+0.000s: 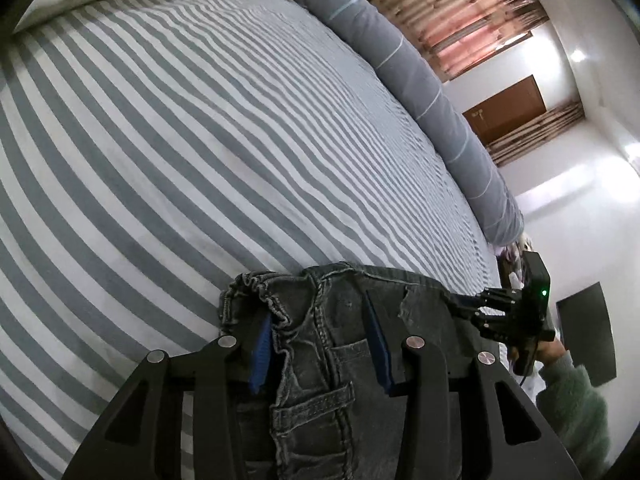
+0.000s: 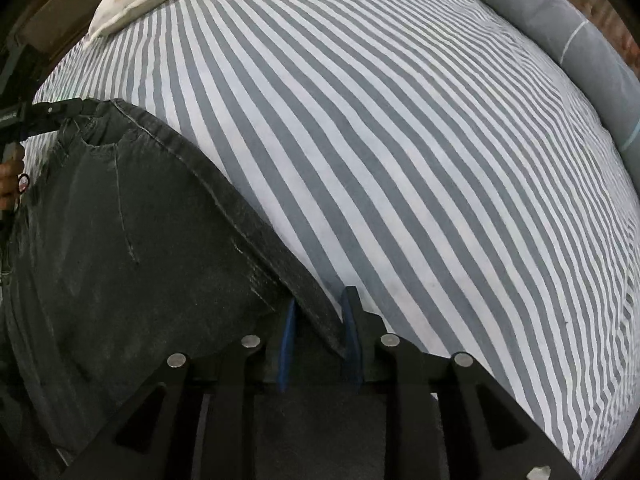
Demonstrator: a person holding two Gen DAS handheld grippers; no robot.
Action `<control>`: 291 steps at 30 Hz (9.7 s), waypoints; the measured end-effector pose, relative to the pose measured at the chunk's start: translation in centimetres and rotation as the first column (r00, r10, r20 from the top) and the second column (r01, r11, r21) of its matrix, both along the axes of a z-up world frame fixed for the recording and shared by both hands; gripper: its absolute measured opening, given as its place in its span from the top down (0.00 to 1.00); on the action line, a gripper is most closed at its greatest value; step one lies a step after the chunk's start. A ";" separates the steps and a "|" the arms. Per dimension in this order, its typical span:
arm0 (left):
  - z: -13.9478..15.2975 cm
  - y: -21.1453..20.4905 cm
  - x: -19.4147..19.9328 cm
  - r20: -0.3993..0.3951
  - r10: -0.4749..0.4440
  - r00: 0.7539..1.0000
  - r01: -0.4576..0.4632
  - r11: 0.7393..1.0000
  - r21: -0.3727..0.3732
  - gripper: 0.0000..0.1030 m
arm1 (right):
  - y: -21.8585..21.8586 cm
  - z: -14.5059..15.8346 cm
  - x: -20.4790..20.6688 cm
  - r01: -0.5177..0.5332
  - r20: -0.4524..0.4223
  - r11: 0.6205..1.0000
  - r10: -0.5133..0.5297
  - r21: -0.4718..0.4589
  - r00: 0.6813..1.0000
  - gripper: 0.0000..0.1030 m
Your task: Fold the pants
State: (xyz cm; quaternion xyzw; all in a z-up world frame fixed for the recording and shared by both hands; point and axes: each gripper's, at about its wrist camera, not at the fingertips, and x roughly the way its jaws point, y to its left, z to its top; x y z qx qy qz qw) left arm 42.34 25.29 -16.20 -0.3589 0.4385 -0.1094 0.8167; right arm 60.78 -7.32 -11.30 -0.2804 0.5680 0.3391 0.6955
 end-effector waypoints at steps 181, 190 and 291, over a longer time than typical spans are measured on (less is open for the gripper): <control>4.3 -42.3 -31.2 -0.030 -0.740 0.671 0.600 0.520 0.607 0.95 | -41.2 -2.0 -37.2 0.774 -0.493 -0.139 -0.835 0.618 0.244 0.85; 3.7 -42.3 -30.7 -0.036 -0.734 0.678 0.606 0.530 0.593 0.96 | -48.1 -1.9 -34.0 0.782 -0.526 -0.246 -0.842 0.573 0.121 0.89; 1.6 -28.1 -24.8 0.092 -0.472 0.877 0.391 0.810 0.437 0.51 | -9.3 1.4 -22.0 0.516 -0.299 0.769 -0.426 0.379 0.854 0.96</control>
